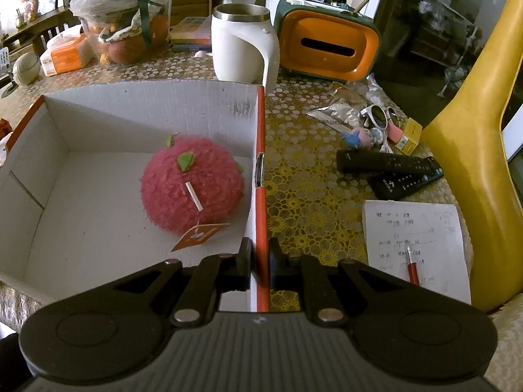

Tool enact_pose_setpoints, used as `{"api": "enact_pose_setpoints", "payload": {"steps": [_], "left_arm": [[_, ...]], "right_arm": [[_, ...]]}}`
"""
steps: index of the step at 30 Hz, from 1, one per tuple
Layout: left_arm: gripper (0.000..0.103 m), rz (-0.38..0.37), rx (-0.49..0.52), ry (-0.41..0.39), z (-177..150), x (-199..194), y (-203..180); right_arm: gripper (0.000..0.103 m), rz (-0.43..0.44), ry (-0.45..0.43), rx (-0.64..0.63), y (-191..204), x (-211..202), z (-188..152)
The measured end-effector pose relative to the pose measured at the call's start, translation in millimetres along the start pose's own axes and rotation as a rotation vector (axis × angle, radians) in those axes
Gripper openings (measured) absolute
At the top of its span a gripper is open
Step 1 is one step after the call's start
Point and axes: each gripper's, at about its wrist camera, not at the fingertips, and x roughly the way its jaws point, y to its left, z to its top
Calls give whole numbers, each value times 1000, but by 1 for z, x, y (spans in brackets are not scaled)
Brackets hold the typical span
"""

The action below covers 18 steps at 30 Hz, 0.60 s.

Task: Organize objects
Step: 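Move the left gripper back to the pile and grasp the brown beaded string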

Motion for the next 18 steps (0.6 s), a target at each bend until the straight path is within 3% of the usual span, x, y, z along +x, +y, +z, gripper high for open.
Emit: {"api": "enact_pose_setpoints", "payload": {"steps": [14, 18], "left_arm": [[91, -11, 65, 29, -20, 11, -16], [85, -12, 59, 43, -21, 22, -19]], "right_arm": [[10, -5, 1, -11, 0, 0, 0], [10, -4, 0, -10, 0, 0, 0]]}}
